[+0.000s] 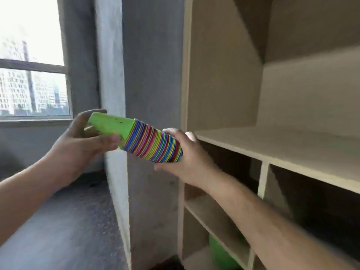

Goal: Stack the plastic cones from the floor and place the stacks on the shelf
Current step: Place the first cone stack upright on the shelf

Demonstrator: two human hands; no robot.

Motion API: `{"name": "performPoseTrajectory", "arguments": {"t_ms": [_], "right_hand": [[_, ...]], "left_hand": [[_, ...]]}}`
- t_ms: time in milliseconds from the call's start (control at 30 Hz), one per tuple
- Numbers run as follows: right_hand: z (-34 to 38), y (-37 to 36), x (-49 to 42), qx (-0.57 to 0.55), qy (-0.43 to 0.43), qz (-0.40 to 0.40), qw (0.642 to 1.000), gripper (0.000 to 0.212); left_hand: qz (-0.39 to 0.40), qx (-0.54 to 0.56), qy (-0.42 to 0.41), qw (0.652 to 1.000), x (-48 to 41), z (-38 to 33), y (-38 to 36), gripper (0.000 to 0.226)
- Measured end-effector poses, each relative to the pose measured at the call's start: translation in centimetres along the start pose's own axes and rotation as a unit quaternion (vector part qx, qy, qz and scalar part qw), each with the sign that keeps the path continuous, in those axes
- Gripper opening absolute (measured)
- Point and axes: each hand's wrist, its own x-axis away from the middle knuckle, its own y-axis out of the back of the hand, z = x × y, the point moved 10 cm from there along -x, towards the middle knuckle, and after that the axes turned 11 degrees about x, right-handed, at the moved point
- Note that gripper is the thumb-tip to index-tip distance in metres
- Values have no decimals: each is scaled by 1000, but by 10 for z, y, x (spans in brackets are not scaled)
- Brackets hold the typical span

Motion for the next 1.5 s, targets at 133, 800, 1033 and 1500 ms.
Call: {"name": "performPoseTrajectory", "arguments": {"t_ms": [133,800,1033,1500], "right_hand": [[-67,71,-1,82,-94,-78,989,79],[-231,132,-38,162,-346,-112,917,98],[-240,108,-54,138,-345,-51,927,92],[-77,-72,2,70,-27,59,995,18]], "left_hand": [[54,10,-3,999,-59,5,-110,80],[88,-199,-40,975,-197,126,-344,27],[165,-321,-17,932,-192,145,-328,38],[181,-539,-80,818,-9,146,-103,32]]}}
